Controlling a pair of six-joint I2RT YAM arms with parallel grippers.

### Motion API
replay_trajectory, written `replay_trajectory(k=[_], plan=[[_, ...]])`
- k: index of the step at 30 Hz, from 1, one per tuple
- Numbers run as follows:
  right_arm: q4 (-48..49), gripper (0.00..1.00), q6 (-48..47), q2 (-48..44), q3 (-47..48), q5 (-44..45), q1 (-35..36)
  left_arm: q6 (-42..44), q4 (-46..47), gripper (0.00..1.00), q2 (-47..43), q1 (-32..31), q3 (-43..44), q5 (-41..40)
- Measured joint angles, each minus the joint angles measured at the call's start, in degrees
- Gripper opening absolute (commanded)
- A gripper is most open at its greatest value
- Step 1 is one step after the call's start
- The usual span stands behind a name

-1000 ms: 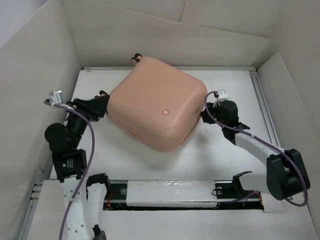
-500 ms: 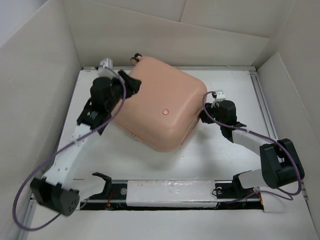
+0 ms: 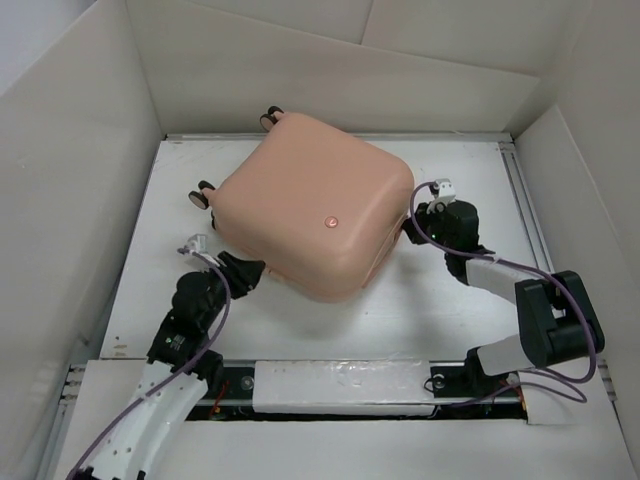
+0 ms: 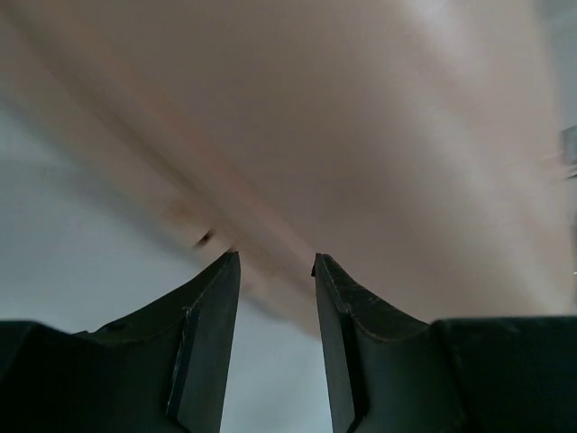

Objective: Pack the luggage

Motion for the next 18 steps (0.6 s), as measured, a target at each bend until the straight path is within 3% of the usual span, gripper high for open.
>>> replay_trajectory(k=[3, 7, 13, 16, 18], plan=[[0.83, 0.00, 0.17, 0.17, -0.13, -0.81, 0.07, -1.40, -0.68, 0.34, 0.13, 0.00, -8.46, 2.16], [1.73, 0.00, 0.28, 0.70, -0.13, -1.05, 0.04, -1.99, -0.17, 0.34, 1.64, 0.00, -12.48, 3.50], [1.62, 0.00, 0.24, -0.39, -0.83, 2.84, 2.54, -3.78, 10.51, 0.34, 5.33, -0.98, -18.21, 6.71], [0.48, 0.00, 0.22, -2.45, -1.92, 6.82, 5.33, -5.64, 16.06, 0.36, 11.13, -8.92, -18.27, 3.56], [-1.11, 0.00, 0.24, -4.00, -2.43, 9.64, 7.67, -7.58, 20.28, 0.37, 17.44, -19.58, -17.64, -1.84]])
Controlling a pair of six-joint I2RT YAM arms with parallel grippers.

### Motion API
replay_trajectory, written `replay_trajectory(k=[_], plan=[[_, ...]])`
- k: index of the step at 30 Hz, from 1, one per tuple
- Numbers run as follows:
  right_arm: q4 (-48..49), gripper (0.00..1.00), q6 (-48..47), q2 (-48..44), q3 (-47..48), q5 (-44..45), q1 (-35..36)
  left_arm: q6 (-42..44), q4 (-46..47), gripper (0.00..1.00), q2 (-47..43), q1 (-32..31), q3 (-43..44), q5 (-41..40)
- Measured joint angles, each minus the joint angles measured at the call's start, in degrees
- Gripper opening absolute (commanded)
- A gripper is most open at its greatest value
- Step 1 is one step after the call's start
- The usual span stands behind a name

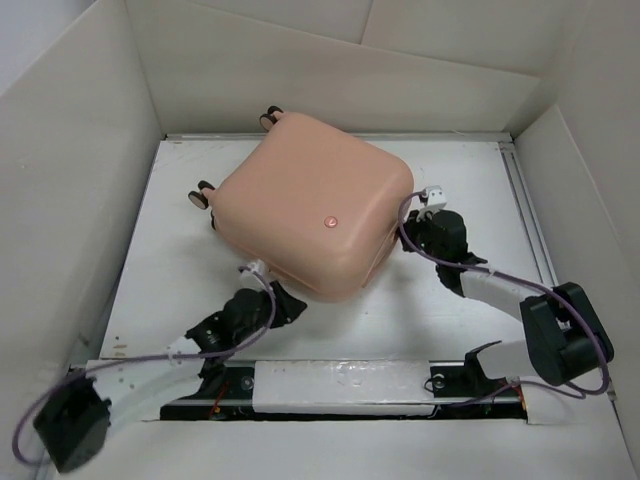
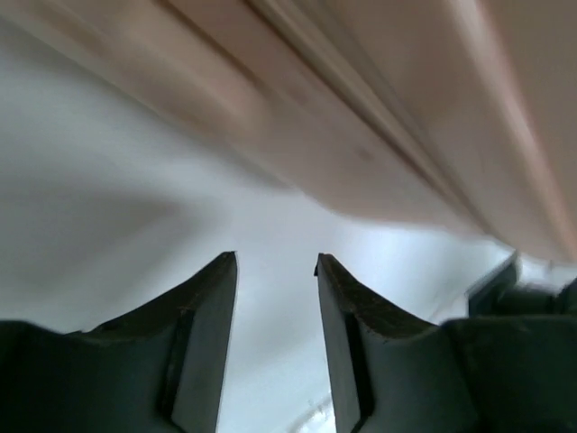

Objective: Pack the luggage

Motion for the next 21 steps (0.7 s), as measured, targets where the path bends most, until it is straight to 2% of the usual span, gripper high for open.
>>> replay_trajectory(k=[3, 6, 10, 17, 21], plan=[[-2.19, 0.00, 0.04, -2.21, -0.85, 3.23, 2.95, -3.56, 2.34, 0.37, 11.34, -18.08, 4.81, -11.10], [-4.63, 0.00, 0.35, -4.94, -1.92, 4.98, 5.70, -7.02, 4.42, 0.36, 22.71, -27.04, 12.00, -20.50], [-8.33, 0.00, 1.31, -9.53, -3.65, 8.07, 8.96, -8.96, 8.04, 0.36, 24.52, -28.39, 13.09, -27.43], [-13.46, 0.00, 6.47, -19.28, -8.68, 10.60, 17.90, -9.40, 6.71, 0.37, 22.73, -28.85, 12.55, -27.76], [-17.46, 0.00, 9.84, -22.77, -9.18, 12.68, 25.22, -9.35, 10.21, 0.37, 25.55, -28.83, 12.55, -27.76]])
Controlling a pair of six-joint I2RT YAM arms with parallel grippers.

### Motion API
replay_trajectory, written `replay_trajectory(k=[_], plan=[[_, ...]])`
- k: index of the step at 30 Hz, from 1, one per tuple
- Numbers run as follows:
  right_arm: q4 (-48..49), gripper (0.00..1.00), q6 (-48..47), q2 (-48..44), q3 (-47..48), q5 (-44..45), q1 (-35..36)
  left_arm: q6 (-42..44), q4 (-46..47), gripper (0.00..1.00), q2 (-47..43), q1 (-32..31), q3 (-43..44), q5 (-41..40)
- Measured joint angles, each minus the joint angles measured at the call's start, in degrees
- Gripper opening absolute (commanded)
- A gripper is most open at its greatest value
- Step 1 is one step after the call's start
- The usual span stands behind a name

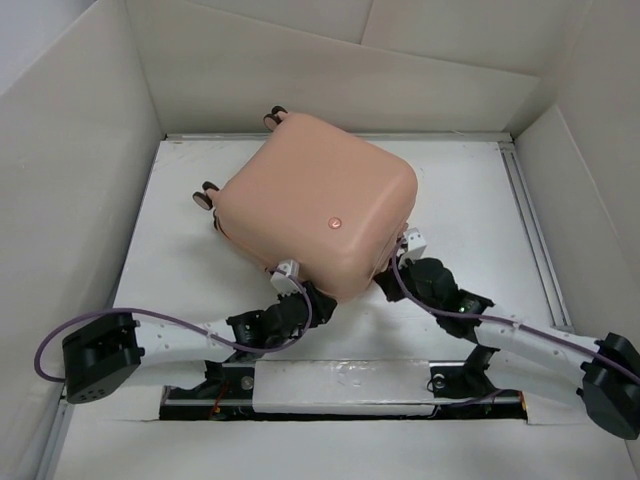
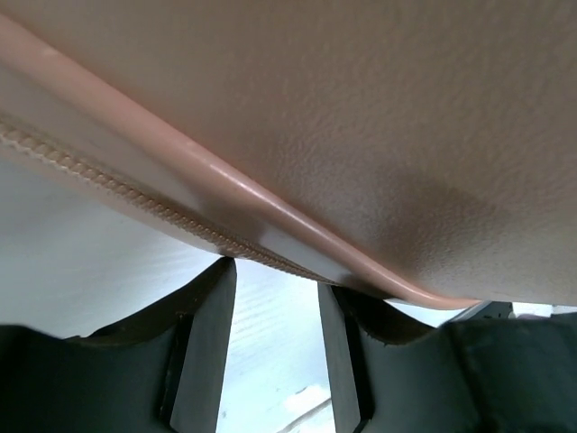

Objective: Pack the luggage

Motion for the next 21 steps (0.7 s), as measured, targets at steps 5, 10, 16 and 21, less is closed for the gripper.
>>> replay_trajectory(k=[5, 10, 16, 21], plan=[[-5.03, 0.00, 3.34, -1.92, 0.37, 2.95, 9.66, -0.04, 5.40, 0.37, 3.93, 0.13, 0.02, -0.48], [-10.97, 0.00, 5.27, -1.27, 3.85, 9.11, 17.88, -0.15, 8.41, 0.37, 6.12, 0.15, 0.02, -0.85], [-15.19, 0.00, 7.17, 1.20, 7.56, 15.74, 24.17, -0.13, 11.85, 0.37, 8.24, 1.77, 0.07, 2.19], [-14.88, 0.00, 9.81, 5.18, 9.79, 18.38, 25.53, 0.42, 15.98, 0.37, 11.10, 2.99, 0.24, 4.22]])
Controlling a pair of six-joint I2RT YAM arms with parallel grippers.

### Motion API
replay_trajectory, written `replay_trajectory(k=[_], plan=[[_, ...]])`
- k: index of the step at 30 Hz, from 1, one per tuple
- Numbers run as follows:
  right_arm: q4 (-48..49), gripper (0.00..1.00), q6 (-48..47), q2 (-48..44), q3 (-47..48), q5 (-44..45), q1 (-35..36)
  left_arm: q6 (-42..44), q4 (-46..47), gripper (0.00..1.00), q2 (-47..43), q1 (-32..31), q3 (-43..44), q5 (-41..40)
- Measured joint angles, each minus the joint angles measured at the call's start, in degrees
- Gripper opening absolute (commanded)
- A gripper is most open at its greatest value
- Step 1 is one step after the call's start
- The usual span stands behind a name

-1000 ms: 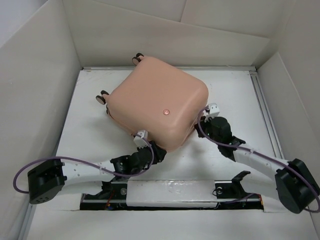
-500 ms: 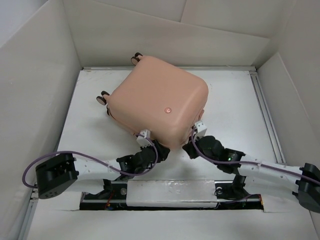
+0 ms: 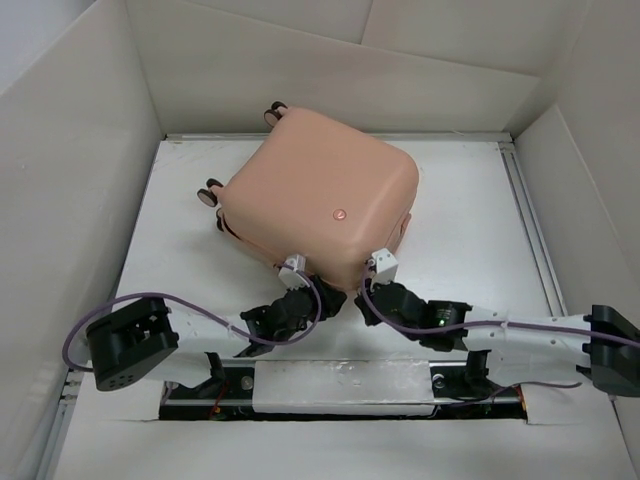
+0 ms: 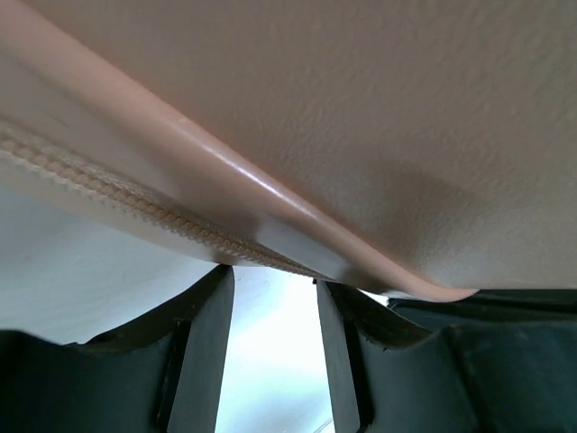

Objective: Pack the luggage

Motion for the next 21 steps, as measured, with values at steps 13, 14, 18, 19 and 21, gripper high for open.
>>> replay_trajectory(k=[13, 14, 18, 19, 21], plan=[[19.98, 0.00, 13.73, 8.17, -3.04, 6.60, 0.63, -0.02, 9.97, 0.37, 6.99, 5.14, 0.00, 5.35], [20.46, 0.00, 14.43, 8.39, -3.04, 7.32, 0.72, -0.20, 10.40, 0.37, 7.41, 5.31, 0.00, 5.33], [21.49, 0.44, 15.78, 7.91, -2.86, 8.63, 2.03, -0.87, 11.43, 0.44, 8.15, 6.16, -0.07, 6.05], [20.50, 0.55, 15.69, 7.19, -2.73, 9.40, 2.91, -0.66, 10.93, 0.55, 7.76, 6.51, -0.17, 6.60], [16.41, 0.62, 15.58, 4.87, -1.14, 10.67, 3.06, -0.61, 8.24, 0.65, 5.18, 7.21, -1.03, 6.51]])
